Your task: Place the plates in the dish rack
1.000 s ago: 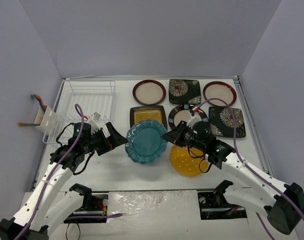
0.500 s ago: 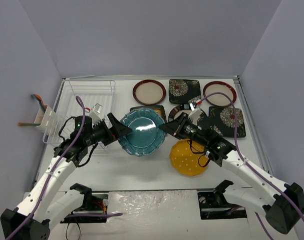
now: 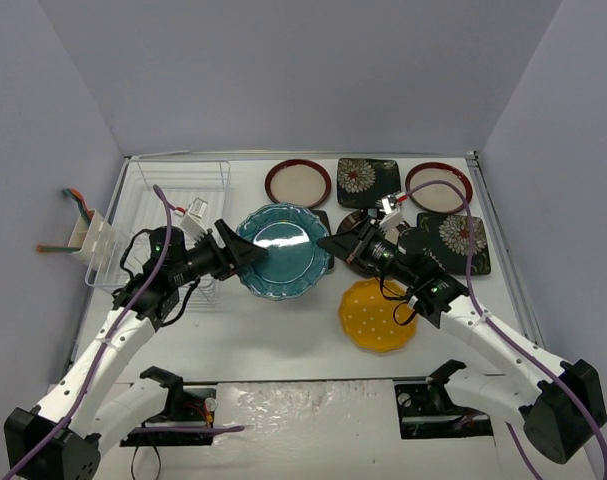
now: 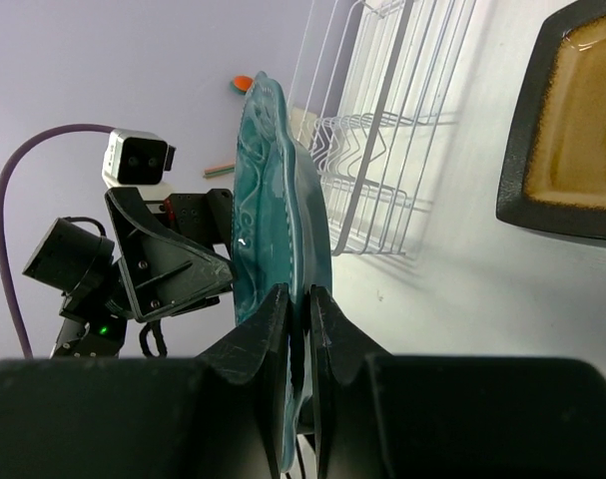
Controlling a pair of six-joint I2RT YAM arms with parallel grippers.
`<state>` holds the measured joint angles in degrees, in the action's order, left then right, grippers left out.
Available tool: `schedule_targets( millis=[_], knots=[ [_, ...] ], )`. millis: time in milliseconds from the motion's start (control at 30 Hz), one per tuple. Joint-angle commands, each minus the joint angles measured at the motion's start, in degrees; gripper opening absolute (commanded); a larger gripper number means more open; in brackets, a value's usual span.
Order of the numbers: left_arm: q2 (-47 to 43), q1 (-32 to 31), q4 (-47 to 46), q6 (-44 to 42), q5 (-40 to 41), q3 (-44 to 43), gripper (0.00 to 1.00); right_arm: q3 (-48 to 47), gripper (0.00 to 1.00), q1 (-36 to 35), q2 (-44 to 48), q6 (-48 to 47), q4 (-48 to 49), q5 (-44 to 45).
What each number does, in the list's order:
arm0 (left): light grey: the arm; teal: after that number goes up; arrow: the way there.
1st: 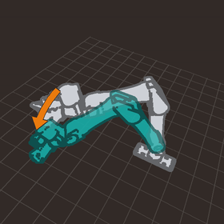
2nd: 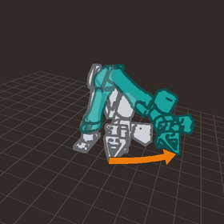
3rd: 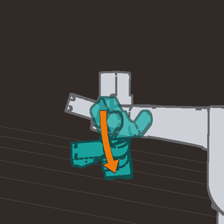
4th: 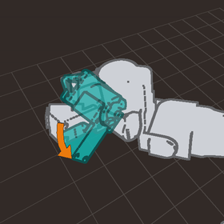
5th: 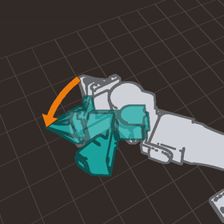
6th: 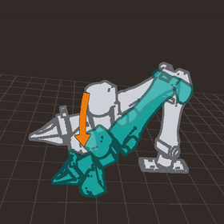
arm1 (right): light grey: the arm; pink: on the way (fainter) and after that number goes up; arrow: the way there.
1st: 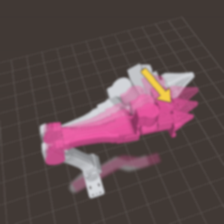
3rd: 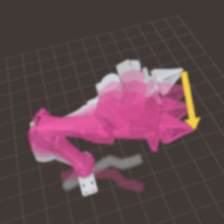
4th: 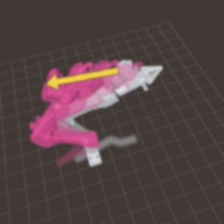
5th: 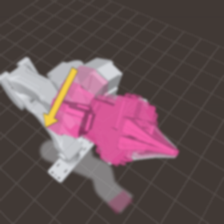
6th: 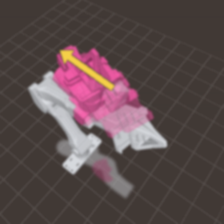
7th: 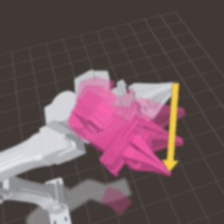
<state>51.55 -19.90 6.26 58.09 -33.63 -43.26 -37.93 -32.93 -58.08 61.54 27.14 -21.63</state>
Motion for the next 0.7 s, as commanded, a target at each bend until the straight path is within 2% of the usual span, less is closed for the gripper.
schedule_targets(
  millis=[0, 67, 233, 333, 367, 433, 533, 567, 600, 633, 667],
  knots=[
    [0.04, -0.4, -9.41, 2.51, -2.82, -0.96, 0.55, -1.35, 0.0, 0.74, 1.08, 4.41, 17.55, -2.84],
    [0.21, -0.4, -10.56, 3.08, -3.54, -0.59, 0.48, -0.82, 0.0, 0.94, 0.96, 4.72, 17.95, -3.07],
    [-1.12, -0.4, -10.25, 2.8, -3.13, -0.26, 0.19, 0.22, 0.0, 1.83, 1.5, 3.87, 17.06, -3.84],
    [-2.01, -0.4, -9.06, 2.05, -2.55, -0.93, 0.05, 0.11, 0.0, 2.17, 1.85, 1.62, 14.52, -4.55],
    [-2.18, -0.4, -8.49, 1.71, -2.38, -1.32, 0.01, -0.06, 0.0, 2.17, 1.97, 0.43, 13.05, -4.49],
    [-2.54, -0.4, -7.27, 0.78, -2.05, -2.37, 0.0, -0.48, 0.01, 2.26, 2.48, -2.08, 8.67, -3.93],
    [-3.57, -0.4, -3.16, -1.86, -0.99, -5.18, 0.0, -1.63, 0.25, 2.26, 3.51, -7.42, 1.66, -2.88],
    [-4.0, -0.4, -2.19, -2.82, -0.55, -6.22, 0.0, -2.33, 0.44, 2.43, 3.59, -9.08, -0.69, -2.45],
    [-4.27, -0.4, 0.5, -3.97, 0.75, -7.3, 0.0, -3.13, 0.53, 2.52, 3.51, -10.85, -2.74, -2.18],
    [-4.65, -0.4, 1.81, -5.79, 1.37, -9.49, 0.0, -4.42, 0.66, 2.52, 3.66, -13.51, -6.31, -1.19],
    [-4.81, -0.35, 3.6, -7.45, 2.23, -11.31, 0.0, -5.22, 0.72, 2.52, 3.99, -15.44, -8.48, -0.69]
  ],
)
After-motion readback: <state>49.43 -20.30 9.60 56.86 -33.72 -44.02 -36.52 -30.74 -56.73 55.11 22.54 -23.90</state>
